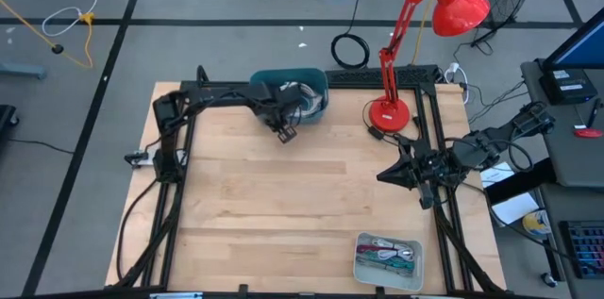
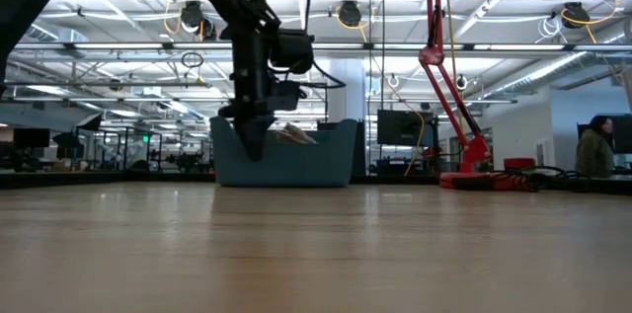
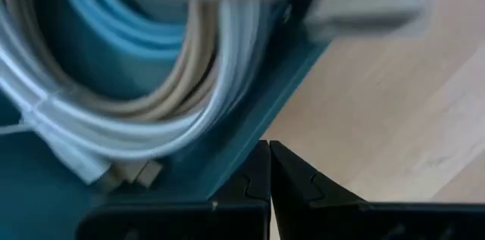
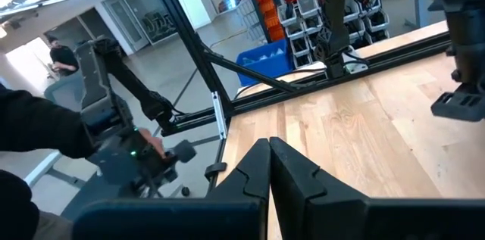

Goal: Sort cables into bins
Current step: Adjust the bins on the table

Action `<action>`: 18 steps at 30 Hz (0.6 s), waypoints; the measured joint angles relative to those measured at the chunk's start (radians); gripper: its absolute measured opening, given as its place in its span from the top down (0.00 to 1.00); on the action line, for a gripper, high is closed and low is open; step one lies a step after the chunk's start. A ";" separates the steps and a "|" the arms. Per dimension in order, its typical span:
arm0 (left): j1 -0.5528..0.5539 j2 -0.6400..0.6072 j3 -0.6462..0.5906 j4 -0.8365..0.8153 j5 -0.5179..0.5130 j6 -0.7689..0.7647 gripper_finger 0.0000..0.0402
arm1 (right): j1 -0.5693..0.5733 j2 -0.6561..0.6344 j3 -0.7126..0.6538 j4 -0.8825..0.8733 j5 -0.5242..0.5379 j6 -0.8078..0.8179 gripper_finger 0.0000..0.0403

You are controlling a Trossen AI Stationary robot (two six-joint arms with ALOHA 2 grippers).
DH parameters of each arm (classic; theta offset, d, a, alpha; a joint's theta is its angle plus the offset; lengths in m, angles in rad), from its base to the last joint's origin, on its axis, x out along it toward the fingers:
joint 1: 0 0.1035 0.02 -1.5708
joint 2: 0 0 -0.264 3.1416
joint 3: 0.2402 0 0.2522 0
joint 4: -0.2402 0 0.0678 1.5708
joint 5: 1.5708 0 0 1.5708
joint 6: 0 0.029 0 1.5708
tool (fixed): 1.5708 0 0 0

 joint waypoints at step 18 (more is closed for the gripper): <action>-0.007 -0.005 -0.001 -0.007 0.100 0.045 1.00 | 0.000 0.000 0.000 0.000 0.000 -0.003 1.00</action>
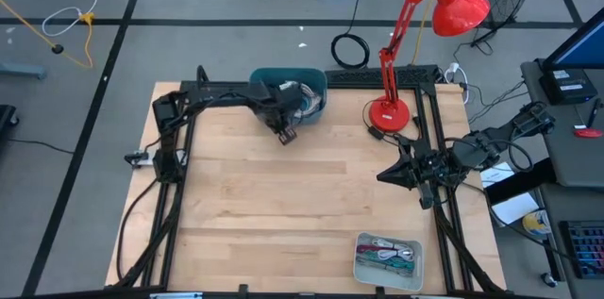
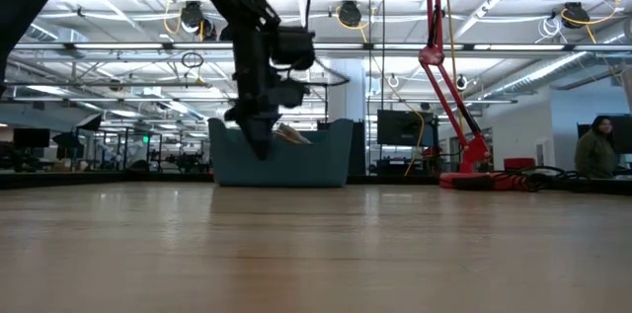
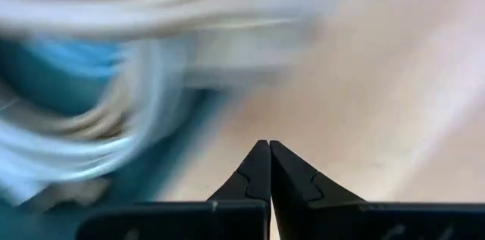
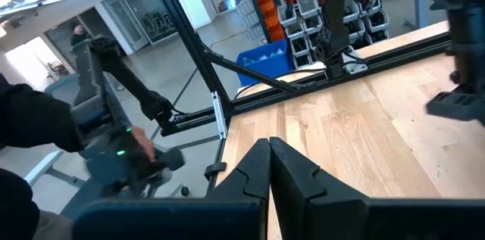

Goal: Sort cables into bins
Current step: Adjust the bins on the table

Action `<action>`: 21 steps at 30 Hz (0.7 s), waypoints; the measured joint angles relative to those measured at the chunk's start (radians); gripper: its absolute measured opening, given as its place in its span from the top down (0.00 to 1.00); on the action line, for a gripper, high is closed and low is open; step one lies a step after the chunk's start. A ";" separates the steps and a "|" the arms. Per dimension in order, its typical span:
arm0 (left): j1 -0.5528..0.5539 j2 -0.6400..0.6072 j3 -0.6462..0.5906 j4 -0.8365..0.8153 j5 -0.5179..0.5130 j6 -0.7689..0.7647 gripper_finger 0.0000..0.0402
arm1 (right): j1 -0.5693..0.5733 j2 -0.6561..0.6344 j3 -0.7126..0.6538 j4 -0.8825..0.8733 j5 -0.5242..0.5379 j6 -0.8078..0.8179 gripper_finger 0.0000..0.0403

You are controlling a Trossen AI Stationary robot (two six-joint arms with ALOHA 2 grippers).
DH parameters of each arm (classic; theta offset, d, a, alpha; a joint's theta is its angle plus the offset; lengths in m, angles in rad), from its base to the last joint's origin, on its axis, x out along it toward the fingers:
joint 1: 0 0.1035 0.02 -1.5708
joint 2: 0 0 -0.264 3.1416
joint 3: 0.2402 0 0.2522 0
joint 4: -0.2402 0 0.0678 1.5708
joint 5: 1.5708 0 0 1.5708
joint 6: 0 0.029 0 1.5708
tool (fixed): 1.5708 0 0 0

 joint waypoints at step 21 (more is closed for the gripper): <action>-0.470 -0.088 0.000 0.427 0.239 -0.302 1.00 | 0.033 0.005 -0.395 0.015 0.000 0.407 1.00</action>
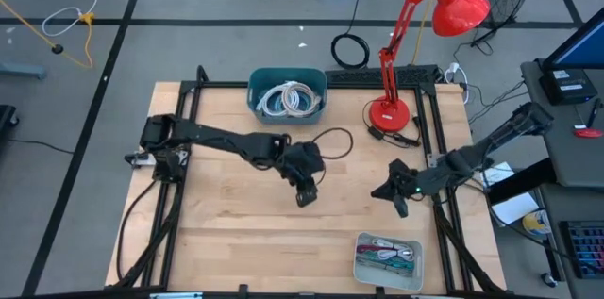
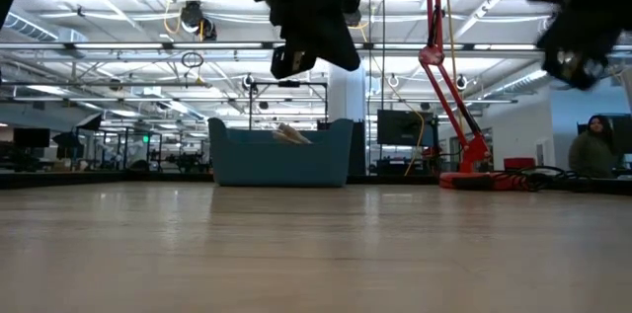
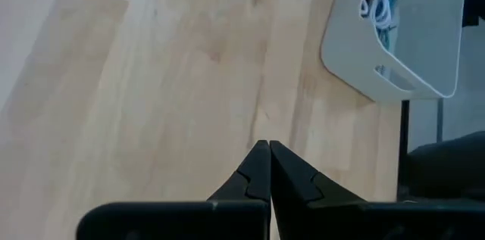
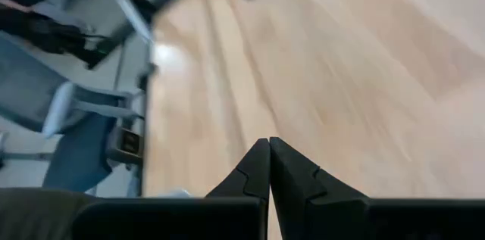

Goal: Sort cables into bins
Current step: Adjust the bins on the table

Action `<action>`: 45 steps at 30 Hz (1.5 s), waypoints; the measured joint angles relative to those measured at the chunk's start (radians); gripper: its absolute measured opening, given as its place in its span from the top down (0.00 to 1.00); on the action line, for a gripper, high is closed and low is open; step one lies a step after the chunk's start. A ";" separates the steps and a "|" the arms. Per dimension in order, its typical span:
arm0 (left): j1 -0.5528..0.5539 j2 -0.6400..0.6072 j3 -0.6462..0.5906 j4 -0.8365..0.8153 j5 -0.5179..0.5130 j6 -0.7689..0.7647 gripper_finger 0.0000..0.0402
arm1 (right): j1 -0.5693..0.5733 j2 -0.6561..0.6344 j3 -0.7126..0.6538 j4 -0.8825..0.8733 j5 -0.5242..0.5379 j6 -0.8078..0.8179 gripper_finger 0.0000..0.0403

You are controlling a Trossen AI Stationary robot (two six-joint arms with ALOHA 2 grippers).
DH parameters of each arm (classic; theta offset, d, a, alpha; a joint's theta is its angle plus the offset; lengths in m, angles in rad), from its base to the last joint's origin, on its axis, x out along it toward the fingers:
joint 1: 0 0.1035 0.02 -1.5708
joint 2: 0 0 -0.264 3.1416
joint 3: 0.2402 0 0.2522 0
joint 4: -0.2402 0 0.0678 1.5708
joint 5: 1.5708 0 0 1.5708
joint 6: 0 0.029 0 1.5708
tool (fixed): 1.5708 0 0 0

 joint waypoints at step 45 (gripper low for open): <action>0.003 0.001 0.000 -0.012 -0.040 -0.045 1.00 | 0.171 0.565 -0.147 0.777 -0.109 0.173 1.00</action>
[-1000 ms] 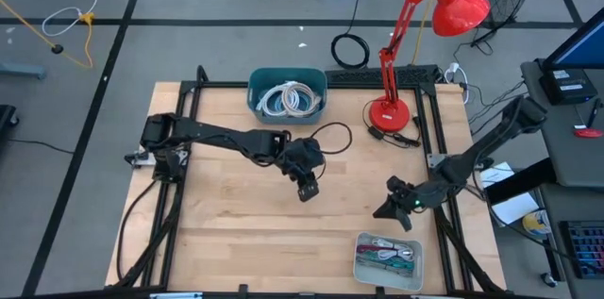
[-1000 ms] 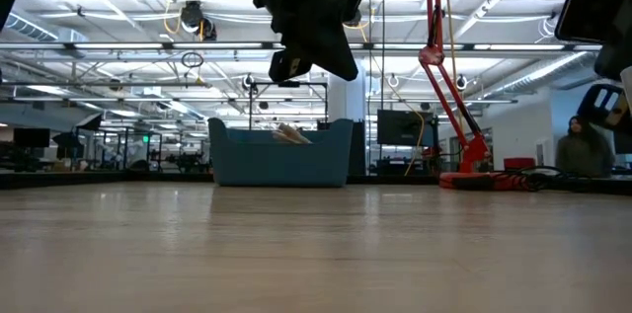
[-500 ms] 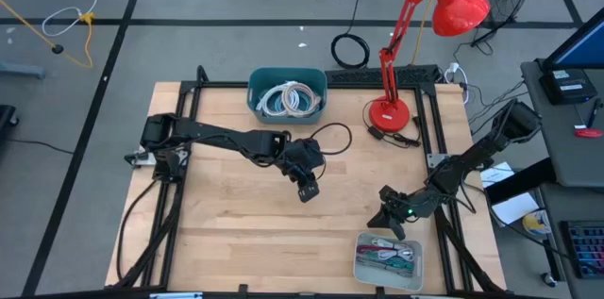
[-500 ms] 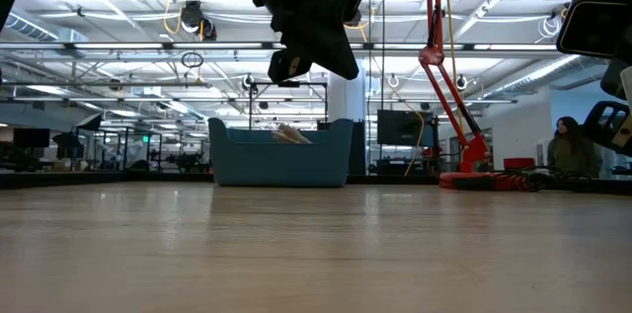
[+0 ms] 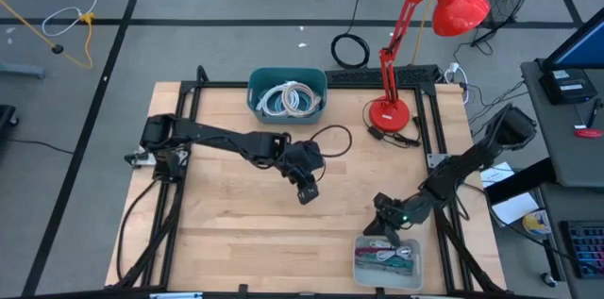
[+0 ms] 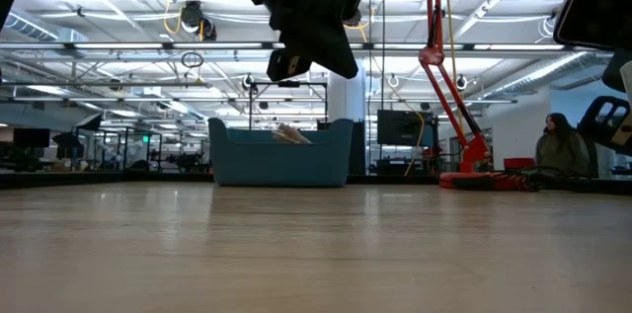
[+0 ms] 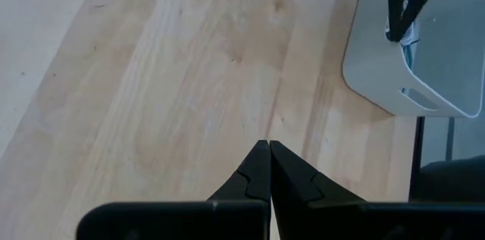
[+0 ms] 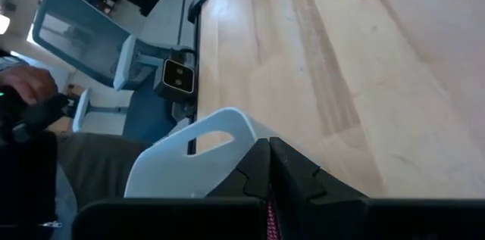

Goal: Sort cables into bins
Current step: Adjust the bins on the table, then return to Home Position

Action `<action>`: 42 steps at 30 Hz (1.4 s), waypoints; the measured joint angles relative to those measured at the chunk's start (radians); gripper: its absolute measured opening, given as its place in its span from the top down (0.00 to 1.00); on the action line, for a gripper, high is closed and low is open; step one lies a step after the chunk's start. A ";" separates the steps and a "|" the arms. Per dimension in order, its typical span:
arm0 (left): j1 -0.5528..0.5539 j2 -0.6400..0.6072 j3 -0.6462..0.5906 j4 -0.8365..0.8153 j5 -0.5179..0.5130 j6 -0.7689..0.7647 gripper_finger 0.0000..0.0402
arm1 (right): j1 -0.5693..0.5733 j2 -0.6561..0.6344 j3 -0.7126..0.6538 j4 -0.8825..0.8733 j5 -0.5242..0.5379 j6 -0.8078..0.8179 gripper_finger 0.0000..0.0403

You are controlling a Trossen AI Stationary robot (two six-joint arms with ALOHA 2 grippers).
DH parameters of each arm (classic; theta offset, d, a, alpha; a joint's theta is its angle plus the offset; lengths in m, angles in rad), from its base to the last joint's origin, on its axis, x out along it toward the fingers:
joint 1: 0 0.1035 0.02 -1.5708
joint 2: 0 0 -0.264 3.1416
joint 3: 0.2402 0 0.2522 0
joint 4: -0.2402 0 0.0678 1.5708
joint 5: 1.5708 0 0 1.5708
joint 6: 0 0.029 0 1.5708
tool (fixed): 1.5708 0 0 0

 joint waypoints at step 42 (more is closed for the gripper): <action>0.111 -0.458 0.002 -0.068 -0.217 0.140 1.00 | -0.389 -0.301 0.404 -0.545 -0.148 -0.660 1.00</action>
